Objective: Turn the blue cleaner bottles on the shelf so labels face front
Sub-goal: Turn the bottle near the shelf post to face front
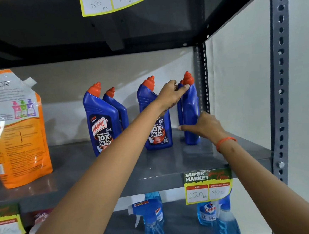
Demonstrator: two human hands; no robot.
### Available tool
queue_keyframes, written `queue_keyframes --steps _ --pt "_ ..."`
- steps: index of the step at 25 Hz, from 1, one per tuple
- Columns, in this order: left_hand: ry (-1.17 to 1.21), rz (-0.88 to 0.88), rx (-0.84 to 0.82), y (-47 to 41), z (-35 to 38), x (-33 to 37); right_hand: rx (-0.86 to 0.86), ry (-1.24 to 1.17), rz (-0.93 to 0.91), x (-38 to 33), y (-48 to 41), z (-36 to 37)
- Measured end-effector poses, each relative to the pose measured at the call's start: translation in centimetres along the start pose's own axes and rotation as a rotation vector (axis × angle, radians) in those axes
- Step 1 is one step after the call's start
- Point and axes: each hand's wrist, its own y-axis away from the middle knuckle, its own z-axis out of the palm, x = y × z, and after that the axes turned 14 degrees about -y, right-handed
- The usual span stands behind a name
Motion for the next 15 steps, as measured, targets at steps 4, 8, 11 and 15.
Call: queue_keyframes --steps 4,8,11,15 --pt "0.126 -0.100 -0.062 -1.3 1.5 0.8 0.037 0.103 -0.031 0.5 -0.4 1.2" --pt "0.240 -0.162 -0.069 -1.6 2.2 1.2 0.047 0.083 -0.056 0.7 -0.7 1.2" --pt "0.362 -0.195 -0.053 -1.6 1.9 1.4 0.021 -0.055 -0.006 1.3 -1.0 0.3" --pt "0.515 -0.181 -0.059 -1.8 1.3 1.5 -0.065 -0.529 0.147 1.6 -1.4 -1.5"
